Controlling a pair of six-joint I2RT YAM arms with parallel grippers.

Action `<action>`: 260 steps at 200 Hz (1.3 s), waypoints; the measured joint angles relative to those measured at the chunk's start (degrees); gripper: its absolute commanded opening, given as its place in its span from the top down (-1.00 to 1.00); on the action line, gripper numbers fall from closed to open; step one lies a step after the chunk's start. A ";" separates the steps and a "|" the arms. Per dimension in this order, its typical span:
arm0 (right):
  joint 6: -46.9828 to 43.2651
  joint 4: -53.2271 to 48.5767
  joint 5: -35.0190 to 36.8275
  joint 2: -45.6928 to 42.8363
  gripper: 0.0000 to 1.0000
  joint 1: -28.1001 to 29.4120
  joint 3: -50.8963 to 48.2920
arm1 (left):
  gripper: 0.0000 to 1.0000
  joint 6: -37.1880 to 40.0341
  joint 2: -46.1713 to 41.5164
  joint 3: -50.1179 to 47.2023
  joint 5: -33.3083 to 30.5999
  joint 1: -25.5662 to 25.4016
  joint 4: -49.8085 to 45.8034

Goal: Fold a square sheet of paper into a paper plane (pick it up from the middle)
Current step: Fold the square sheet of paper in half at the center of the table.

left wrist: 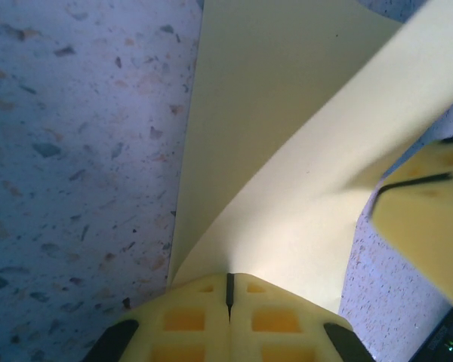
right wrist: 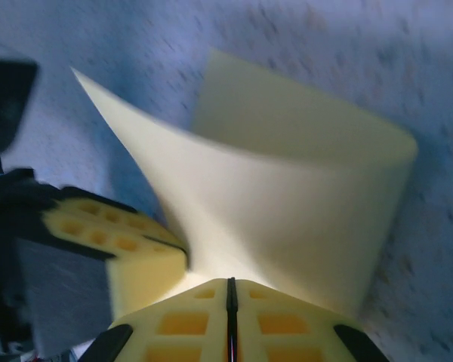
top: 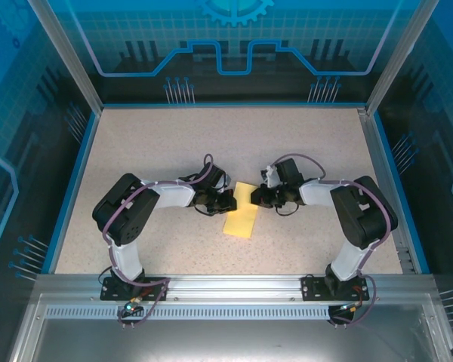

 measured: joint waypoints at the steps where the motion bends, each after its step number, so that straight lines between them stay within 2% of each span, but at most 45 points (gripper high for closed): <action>1: -0.02 -0.02 0.02 0.02 0.82 -0.02 0.11 | 1.00 0.00 0.00 0.00 0.00 0.00 0.00; 50: -0.17 0.83 0.02 5.53 0.85 -1.81 1.73 | 1.00 -0.02 0.00 0.00 0.00 -0.02 0.00; 117: 0.00 -0.42 -1.01 5.16 0.82 -2.71 2.32 | 1.00 -0.02 0.04 -0.11 0.00 0.00 0.24; 156: -0.85 -3.37 -1.03 5.16 0.82 -3.96 6.78 | 1.00 -0.02 0.07 -0.11 0.00 0.00 0.26; 198: -0.92 -3.23 -1.16 9.90 0.84 -4.96 8.39 | 1.00 -0.02 0.13 -0.09 0.00 0.00 0.26; 260: -0.98 -5.27 -1.79 10.12 0.82 -5.68 9.64 | 1.00 -0.02 0.28 -0.04 0.04 0.00 0.63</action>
